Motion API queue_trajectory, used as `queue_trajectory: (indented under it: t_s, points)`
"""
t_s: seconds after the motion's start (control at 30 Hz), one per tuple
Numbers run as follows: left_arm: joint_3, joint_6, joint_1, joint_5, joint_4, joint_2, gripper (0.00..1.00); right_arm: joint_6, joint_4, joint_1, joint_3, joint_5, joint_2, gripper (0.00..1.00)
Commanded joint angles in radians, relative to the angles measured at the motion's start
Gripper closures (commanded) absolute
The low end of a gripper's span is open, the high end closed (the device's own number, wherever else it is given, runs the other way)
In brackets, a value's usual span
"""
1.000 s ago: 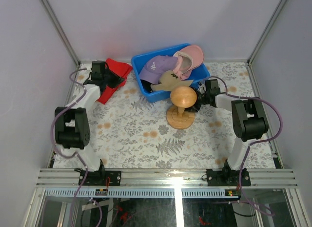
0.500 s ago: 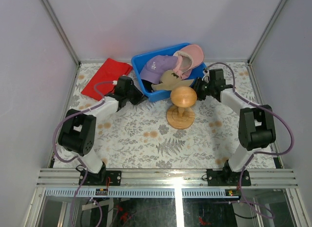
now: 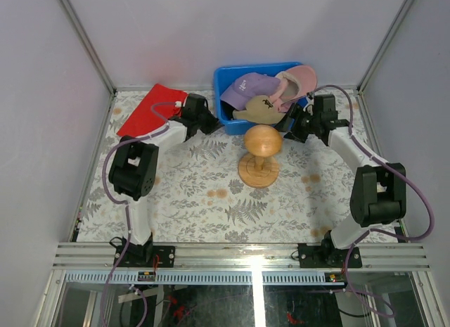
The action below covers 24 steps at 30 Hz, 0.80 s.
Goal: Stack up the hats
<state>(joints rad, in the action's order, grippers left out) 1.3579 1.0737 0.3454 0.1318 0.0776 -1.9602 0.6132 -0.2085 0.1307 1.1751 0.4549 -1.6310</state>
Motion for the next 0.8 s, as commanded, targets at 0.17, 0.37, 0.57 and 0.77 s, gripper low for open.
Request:
queue_trajectory:
  t_s: [0.17,0.37,0.57,0.77]
  points:
    - [0.056,-0.046,-0.057,-0.008,-0.010,0.060,0.99,0.052,0.060,-0.049,0.086,0.000,0.014,0.34]
    - [-0.071,-0.077,-0.053,0.054,-0.033,0.194,0.97,0.073,0.121,-0.057,0.121,-0.004,-0.074,0.42]
    - [-0.091,-0.067,-0.048,0.119,-0.049,0.208,0.96,0.172,0.259,-0.057,0.160,0.020,-0.172,0.41]
    - [-0.085,-0.128,-0.050,0.114,0.025,0.232,0.95,0.305,0.389,-0.056,0.240,0.064,-0.294,0.44]
